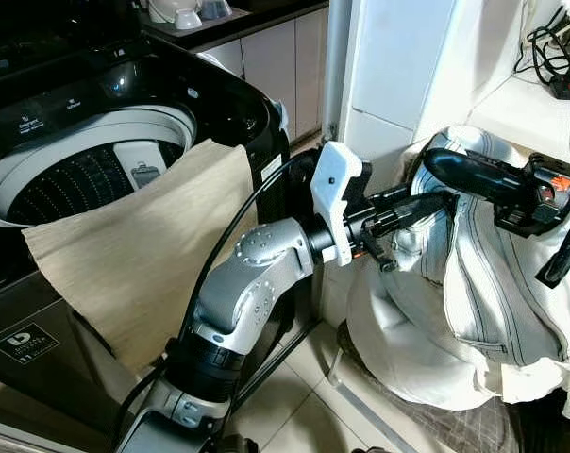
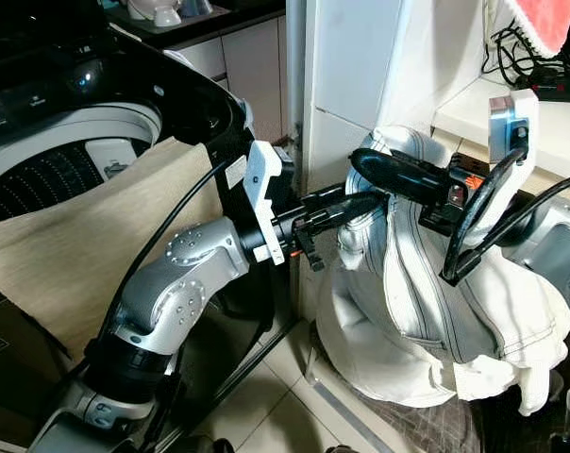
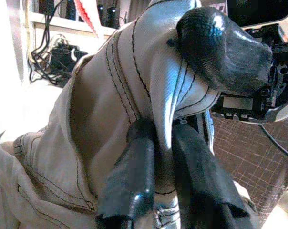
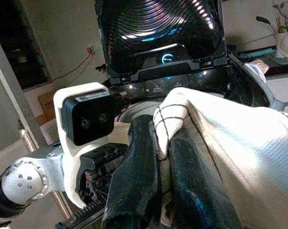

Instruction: Clothes washing

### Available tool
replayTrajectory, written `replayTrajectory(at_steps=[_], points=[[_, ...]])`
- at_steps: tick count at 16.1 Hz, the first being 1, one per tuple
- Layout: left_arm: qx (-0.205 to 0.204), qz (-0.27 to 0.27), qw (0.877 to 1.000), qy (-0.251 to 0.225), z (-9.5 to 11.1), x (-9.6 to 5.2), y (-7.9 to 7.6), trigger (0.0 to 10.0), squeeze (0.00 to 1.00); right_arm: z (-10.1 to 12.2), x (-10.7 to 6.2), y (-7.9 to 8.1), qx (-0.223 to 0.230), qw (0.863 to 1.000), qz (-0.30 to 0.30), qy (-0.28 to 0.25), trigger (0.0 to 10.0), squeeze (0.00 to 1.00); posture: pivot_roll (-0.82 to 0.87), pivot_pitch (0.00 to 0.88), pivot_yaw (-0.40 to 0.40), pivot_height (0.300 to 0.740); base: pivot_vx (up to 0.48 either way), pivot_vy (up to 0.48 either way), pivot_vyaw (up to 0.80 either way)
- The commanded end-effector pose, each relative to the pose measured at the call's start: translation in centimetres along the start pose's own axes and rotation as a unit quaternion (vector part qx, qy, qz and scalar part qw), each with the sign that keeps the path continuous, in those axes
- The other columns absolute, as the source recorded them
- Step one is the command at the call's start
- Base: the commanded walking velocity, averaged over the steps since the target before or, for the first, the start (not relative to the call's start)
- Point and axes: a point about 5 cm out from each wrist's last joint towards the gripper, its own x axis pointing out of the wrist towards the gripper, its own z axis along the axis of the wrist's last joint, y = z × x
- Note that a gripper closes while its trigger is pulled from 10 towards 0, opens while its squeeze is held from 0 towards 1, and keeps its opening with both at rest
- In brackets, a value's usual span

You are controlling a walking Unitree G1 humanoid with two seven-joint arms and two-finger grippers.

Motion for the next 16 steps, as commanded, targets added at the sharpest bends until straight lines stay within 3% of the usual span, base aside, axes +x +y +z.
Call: replayTrajectory(at_steps=[1, 5, 6, 7, 8, 9, 12, 14, 15, 16], points=[[0.001, -0.016, 1.0, -0.002, 0.2, 0.1, -0.4, 0.0, 0.0, 0.8, 0.7, 1.0, -0.028, 0.999, 0.026, -0.007, 0.0, 0.0, -0.11, 0.0, 0.071, 0.74, 0.0, 0.0, 0.0], [0.007, -0.002, 1.0, -0.018, 0.6, 0.0, 0.1, 0.0, 0.0, 0.8, 0.8, 1.1, -0.031, 0.999, 0.025, -0.007, 0.0, 0.0, -0.11, 0.0, 0.071, 0.74, 0.0, 0.0, 0.0], [0.007, 0.0, 1.0, -0.021, 0.7, -0.1, 0.2, 0.0, 0.0, 0.8, 0.8, 1.0, -0.032, 0.999, 0.024, -0.007, 0.0, 0.24, -0.11, 0.0, 0.071, 0.74, 0.0, 0.0, 0.0], [0.007, 0.005, 1.0, -0.025, 0.8, -0.1, 0.4, 0.0, 0.0, 0.9, 0.8, 0.9, -0.038, 0.999, 0.014, -0.007, 4.1, 0.91, -0.11, 0.0, 0.071, 0.74, 0.0, 0.0, 0.0], [0.008, 0.007, 1.0, -0.026, 0.9, -0.2, 0.5, 0.0, 0.0, 0.9, 0.8, 0.7, -0.041, 0.999, 0.006, -0.006, 8.4, 1.0, -0.11, 0.0, 0.071, 0.74, 0.0, 0.0, 0.0], [0.007, 0.01, 1.0, -0.028, 1.0, -0.3, 0.6, 0.0, 0.0, 0.8, 0.8, 0.5, -0.041, 0.999, -0.002, -0.004, 10.0, 1.0, -0.11, 0.0, 0.071, 0.74, 0.0, 0.0, 0.0], [0.009, 0.021, 0.999, -0.038, 1.2, -0.5, 1.0, 0.0, 0.0, 0.8, 0.7, 0.6, -0.039, 0.999, 0.002, -0.006, 10.0, 1.0, -0.11, 0.0, 0.071, 0.74, 0.0, 0.0, 0.0], [0.025, 0.055, 0.997, -0.047, 1.9, -1.5, 2.0, 0.0, 0.0, 1.3, 0.4, 0.3, -0.055, 0.998, -0.029, -0.013, 10.0, 1.0, -0.11, 0.0, 0.073, 0.74, 0.0, 0.0, 0.0], [0.06, 0.093, 0.993, -0.052, 3.1, -3.1, 3.5, 0.0, 0.0, 1.6, 0.0, 0.1, -0.059, 0.997, -0.046, -0.02, 10.0, 0.0, -0.11, 0.0, 0.074, 0.74, 0.0, 0.0, 0.0], [0.081, 0.109, 0.989, -0.053, 3.9, -3.9, 4.2, 0.0, 0.0, 1.7, -0.1, 0.1, -0.061, 0.997, -0.05, -0.021, 10.0, 0.0, -0.11, 0.0, 0.072, 0.74, 0.0, 0.0, 0.0]])
